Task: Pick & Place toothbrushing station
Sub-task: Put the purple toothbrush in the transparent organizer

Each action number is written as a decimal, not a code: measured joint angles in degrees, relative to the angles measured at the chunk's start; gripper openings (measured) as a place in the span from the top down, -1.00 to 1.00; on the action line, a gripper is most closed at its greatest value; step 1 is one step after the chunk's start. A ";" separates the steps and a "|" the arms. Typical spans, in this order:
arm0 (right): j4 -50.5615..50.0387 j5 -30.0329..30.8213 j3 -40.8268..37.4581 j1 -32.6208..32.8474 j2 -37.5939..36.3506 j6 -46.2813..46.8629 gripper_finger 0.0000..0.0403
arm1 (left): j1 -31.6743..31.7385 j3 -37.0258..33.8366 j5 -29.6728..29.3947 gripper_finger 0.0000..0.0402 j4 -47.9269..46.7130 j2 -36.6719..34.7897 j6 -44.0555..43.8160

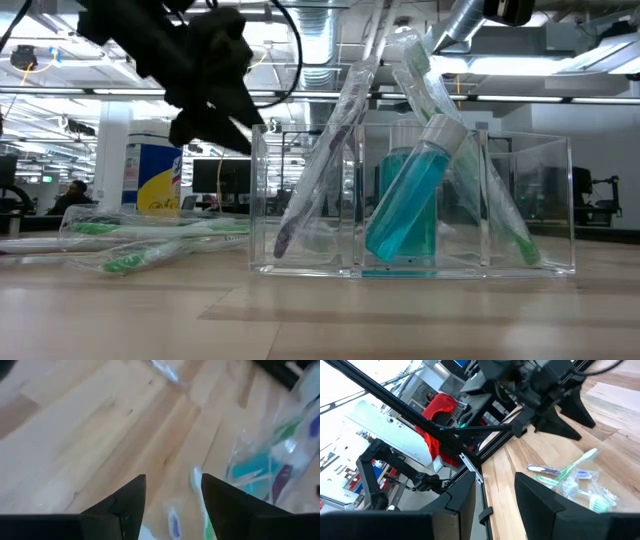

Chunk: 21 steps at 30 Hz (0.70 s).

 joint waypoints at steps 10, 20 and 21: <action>0.52 0.22 0.00 -0.04 0.00 -0.31 0.37 | 0.34 0.00 10.39 0.07 0.58 8.97 1.12; 0.49 0.23 0.00 -0.21 0.00 -0.63 0.37 | 0.37 0.00 12.16 0.07 3.00 12.89 1.16; 0.48 0.23 0.00 -0.37 0.00 -0.62 0.37 | 0.37 0.00 12.49 0.07 3.10 12.89 1.17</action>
